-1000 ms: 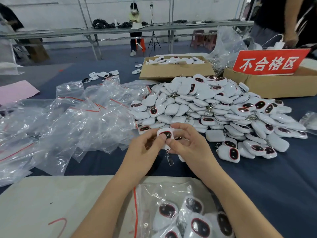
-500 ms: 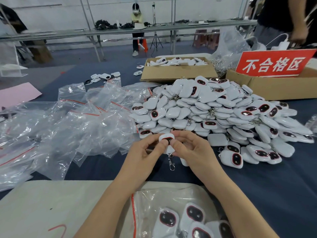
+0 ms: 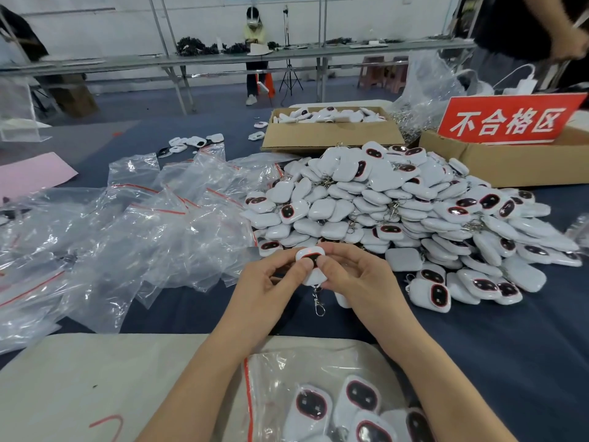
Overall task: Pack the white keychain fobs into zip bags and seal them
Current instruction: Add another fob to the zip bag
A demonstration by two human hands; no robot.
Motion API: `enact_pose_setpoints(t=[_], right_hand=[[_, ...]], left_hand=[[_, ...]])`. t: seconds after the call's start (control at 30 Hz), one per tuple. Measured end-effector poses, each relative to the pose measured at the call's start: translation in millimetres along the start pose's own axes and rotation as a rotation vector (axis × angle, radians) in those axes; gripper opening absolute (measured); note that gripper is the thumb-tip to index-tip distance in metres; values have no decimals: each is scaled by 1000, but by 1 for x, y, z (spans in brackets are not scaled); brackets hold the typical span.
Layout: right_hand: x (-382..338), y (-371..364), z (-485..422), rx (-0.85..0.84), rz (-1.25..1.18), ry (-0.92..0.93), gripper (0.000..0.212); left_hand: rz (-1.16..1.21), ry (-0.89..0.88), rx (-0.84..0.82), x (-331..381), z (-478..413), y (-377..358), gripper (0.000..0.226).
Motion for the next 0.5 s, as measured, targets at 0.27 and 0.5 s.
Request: enact_pose_setpoints(t=[0.27,0.5], right_hand=[[0,1,-1,23,-5,-18,15],[4,3,-2,36,-10,-40,13]], left_hand=[[-36,3,11,0,0,1,28],[-56,11,10,-1,-1,2,26]])
Point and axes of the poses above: each hand's wrist, its own z-axis away from the middle knuckle, its own y-axis out of the back of the hand, x = y × z, the point moved 8 cm from there along -z, towards the middle knuckle, and after that the axes turned 13 degrees about -z, right-handed, at the moved point
